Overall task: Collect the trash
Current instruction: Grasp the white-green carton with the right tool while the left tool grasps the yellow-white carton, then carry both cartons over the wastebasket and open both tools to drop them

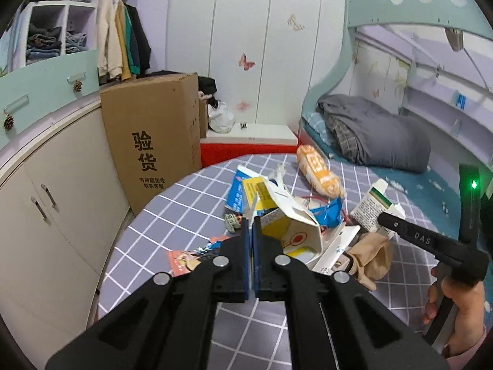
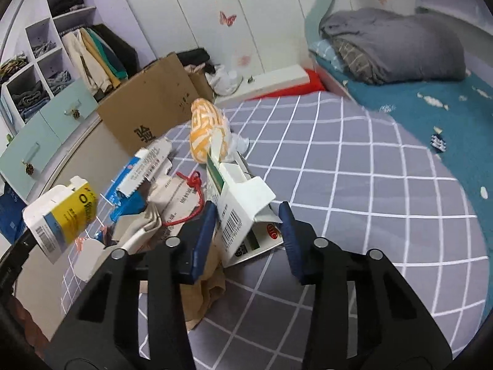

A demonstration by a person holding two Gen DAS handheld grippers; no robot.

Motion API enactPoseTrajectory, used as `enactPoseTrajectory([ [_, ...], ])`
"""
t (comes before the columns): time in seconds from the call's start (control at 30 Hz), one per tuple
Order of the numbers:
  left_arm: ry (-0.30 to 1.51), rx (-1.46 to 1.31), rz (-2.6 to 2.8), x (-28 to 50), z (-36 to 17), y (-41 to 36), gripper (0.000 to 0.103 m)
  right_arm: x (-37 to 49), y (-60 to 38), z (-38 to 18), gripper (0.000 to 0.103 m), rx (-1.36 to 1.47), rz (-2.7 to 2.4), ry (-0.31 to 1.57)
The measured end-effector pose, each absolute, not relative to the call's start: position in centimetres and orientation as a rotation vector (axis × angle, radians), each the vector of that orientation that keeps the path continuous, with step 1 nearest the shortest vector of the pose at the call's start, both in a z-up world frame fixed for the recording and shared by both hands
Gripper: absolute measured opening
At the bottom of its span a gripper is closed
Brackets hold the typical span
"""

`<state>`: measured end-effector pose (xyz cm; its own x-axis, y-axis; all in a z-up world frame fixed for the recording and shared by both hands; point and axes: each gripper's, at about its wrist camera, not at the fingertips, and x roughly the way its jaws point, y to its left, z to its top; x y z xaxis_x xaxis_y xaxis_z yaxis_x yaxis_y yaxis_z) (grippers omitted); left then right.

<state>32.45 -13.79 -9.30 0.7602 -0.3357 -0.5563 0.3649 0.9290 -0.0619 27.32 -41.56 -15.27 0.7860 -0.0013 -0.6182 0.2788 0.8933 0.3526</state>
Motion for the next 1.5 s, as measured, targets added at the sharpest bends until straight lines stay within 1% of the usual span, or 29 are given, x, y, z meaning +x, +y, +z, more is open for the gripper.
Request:
enactPoseTrajectory([
  [0.17, 0.57, 0.023, -0.365, 31.1, -8.2, -11.4, 0.002, 25.2, -40.4, -12.5, 0.038, 0.424, -0.165, 0.563],
  [0.4, 0.559, -0.019, -0.288, 29.7, -6.8, -5.9, 0.002, 23.6, -36.3, -8.7, 0.038, 0.398, -0.066, 0.493],
  [0.57, 0.579, -0.06, -0.244, 28.8, -6.8, -1.0, 0.002, 23.9, -31.2, -7.6, 0.038, 0.382, 0.061, 0.502],
  [0.7, 0.59, -0.067, -0.189, 27.8, -7.2, 2.9, 0.002, 24.9, -25.1, -7.5, 0.038, 0.335, 0.172, 0.533],
  [0.87, 0.614, -0.076, -0.117, 26.9, -8.8, 7.4, 0.002, 25.9, -17.8, -8.3, 0.038, 0.289, 0.294, 0.582],
  [1.07, 0.69, -0.126, -0.025, 26.5, -12.3, 13.7, 0.002, 26.6, -8.2, -10.6, 0.038, 0.209, 0.432, 0.662],
  [1.3, 0.806, -0.187, 0.082, 27.3, -16.9, 20.1, 0.002, 27.5, 0.1, -14.1, 0.038, 0.123, 0.523, 0.745],
  [1.5, 0.878, -0.222, 0.126, 28.6, -20.8, 23.4, 0.003, 28.7, 5.3, -17.7, 0.038, 0.068, 0.536, 0.814],
])
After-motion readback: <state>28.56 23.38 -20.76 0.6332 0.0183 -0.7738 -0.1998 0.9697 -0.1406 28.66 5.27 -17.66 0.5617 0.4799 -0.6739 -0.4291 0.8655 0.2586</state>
